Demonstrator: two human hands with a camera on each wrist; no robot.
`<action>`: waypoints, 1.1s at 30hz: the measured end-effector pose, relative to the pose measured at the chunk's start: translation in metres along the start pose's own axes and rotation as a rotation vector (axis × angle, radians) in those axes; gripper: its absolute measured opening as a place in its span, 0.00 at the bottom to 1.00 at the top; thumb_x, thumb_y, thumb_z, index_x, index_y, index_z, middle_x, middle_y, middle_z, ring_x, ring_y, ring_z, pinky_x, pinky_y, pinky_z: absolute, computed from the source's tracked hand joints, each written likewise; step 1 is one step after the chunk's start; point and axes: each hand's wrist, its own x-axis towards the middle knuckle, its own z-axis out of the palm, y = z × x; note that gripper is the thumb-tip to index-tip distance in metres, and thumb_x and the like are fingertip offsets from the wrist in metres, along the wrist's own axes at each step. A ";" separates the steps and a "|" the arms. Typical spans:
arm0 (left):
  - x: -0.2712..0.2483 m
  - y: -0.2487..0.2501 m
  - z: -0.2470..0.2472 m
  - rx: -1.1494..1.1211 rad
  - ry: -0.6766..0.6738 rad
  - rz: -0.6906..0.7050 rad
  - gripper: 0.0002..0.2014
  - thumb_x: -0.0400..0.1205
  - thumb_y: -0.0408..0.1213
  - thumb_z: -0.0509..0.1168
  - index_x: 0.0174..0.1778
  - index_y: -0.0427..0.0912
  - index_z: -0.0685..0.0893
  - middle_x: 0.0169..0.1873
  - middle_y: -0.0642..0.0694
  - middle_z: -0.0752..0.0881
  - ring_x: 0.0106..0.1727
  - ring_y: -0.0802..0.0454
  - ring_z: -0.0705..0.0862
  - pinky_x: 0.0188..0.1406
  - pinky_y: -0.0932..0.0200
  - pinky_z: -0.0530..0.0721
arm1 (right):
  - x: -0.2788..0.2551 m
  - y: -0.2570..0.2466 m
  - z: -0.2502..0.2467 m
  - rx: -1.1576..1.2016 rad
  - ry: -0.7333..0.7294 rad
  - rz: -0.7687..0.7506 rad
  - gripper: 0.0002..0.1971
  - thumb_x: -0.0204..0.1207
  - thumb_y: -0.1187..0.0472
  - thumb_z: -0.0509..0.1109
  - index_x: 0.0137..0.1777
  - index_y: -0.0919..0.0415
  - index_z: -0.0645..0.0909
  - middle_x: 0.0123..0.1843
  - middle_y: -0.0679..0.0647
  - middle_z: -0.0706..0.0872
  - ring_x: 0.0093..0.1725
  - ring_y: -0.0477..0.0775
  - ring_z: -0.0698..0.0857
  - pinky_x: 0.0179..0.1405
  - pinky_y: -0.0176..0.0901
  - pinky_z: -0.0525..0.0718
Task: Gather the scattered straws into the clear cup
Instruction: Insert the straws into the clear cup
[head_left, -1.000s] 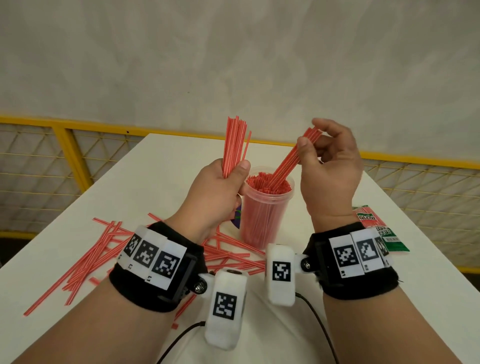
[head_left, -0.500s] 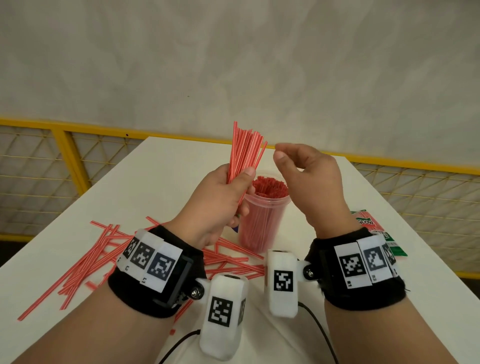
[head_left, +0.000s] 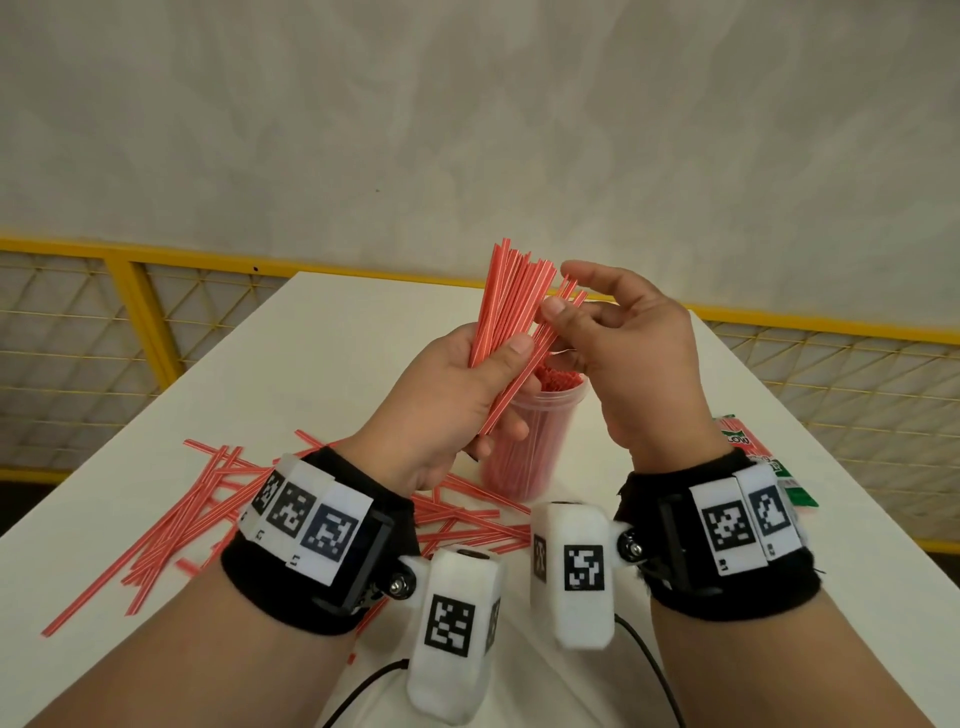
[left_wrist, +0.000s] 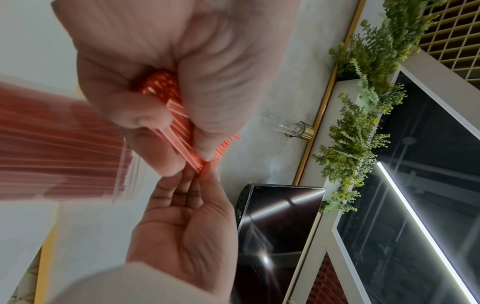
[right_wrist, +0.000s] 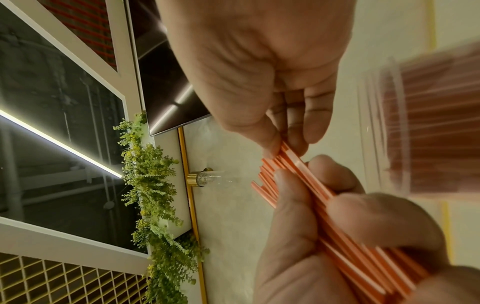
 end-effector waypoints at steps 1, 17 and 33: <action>0.000 0.000 0.000 0.005 0.003 0.002 0.13 0.84 0.50 0.63 0.61 0.49 0.80 0.35 0.50 0.90 0.24 0.54 0.84 0.14 0.65 0.72 | 0.000 0.000 0.000 0.011 0.001 0.005 0.13 0.74 0.67 0.76 0.57 0.56 0.83 0.39 0.70 0.88 0.33 0.51 0.88 0.29 0.38 0.84; 0.005 -0.005 -0.003 0.137 0.196 0.091 0.04 0.87 0.49 0.59 0.51 0.55 0.76 0.46 0.53 0.88 0.28 0.52 0.88 0.17 0.63 0.78 | 0.011 0.008 -0.014 0.158 0.350 -0.253 0.15 0.74 0.69 0.75 0.55 0.50 0.82 0.28 0.48 0.88 0.38 0.46 0.89 0.37 0.44 0.88; 0.007 -0.008 -0.004 0.169 0.176 0.118 0.07 0.87 0.48 0.59 0.57 0.52 0.76 0.44 0.53 0.88 0.30 0.56 0.87 0.18 0.62 0.78 | 0.013 0.027 -0.020 -0.724 -0.183 0.049 0.04 0.74 0.57 0.75 0.41 0.52 0.91 0.63 0.42 0.87 0.59 0.40 0.83 0.58 0.38 0.75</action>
